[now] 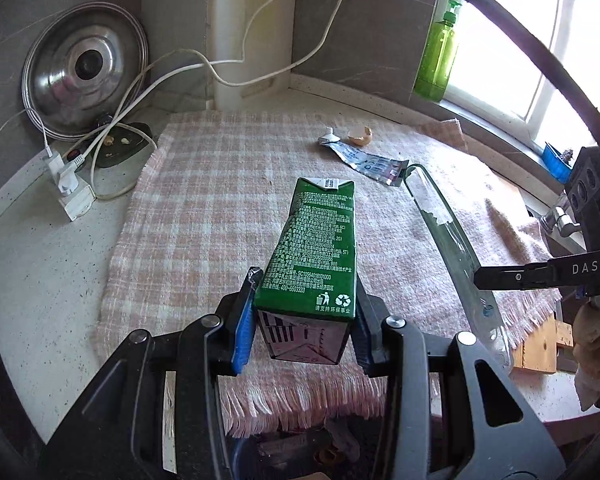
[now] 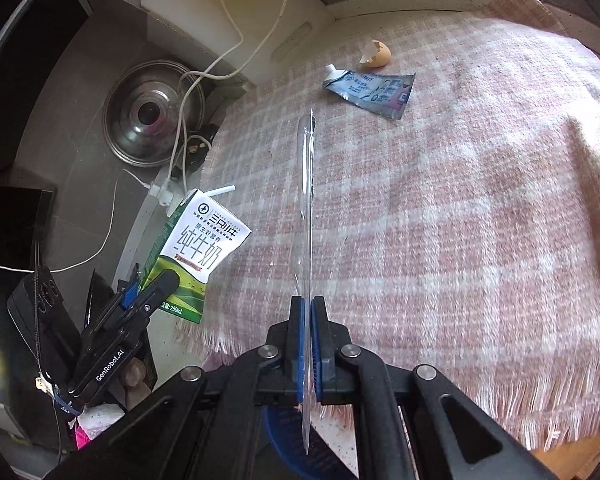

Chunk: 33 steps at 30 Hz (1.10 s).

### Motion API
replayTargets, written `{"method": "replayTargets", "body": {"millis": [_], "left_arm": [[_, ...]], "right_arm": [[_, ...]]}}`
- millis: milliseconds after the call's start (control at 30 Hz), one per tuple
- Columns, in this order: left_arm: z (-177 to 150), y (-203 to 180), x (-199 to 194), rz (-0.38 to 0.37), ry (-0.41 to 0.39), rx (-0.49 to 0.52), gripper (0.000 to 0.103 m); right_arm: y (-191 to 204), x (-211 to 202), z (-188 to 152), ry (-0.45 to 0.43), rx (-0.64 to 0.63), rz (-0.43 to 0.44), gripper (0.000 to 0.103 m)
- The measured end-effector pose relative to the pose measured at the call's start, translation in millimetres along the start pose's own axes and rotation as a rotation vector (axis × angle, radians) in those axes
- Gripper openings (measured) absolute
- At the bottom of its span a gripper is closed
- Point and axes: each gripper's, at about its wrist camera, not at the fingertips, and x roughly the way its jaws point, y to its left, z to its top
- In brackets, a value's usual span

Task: Collect trash
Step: 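Carry the milk carton and toothbrush with both tools toward the wastebasket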

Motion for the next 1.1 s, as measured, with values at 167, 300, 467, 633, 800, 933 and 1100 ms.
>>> {"method": "replayTargets", "body": {"millis": [167, 300, 467, 633, 800, 933, 1100], "left_arm": [[-15.4, -1.3, -18.7, 0.006, -0.003, 0.004, 0.04], [-29.1, -0.8, -33.3, 0.008, -0.002, -0.01, 0.04], [-50.2, -1.0, -47.0, 0.005, 0.011, -0.04, 0.04], [-73.2, -3.9, -57.3, -0.003, 0.043, -0.043, 0.04], [-89.2, -4.7, -66.4, -0.01, 0.059, -0.054, 0.04], [-98.7, -4.9, -71.1, -0.006, 0.068, -0.058, 0.04], [-111.0, -7.6, -74.4, -0.006, 0.084, -0.053, 0.04]], "right_arm": [[5.0, -12.6, -19.7, -0.002, -0.003, 0.012, 0.001], [7.2, -20.3, -35.4, 0.001, -0.004, 0.02, 0.001], [8.5, -28.1, -53.6, 0.011, -0.008, 0.026, 0.001], [12.2, -35.0, -70.5, 0.018, -0.016, 0.025, 0.001], [16.6, -38.2, -88.1, 0.039, -0.036, 0.02, 0.001], [19.0, -35.1, -103.0, 0.068, -0.035, 0.026, 0.001], [25.9, -28.9, -120.8, 0.11, -0.058, 0.02, 0.001]]}}
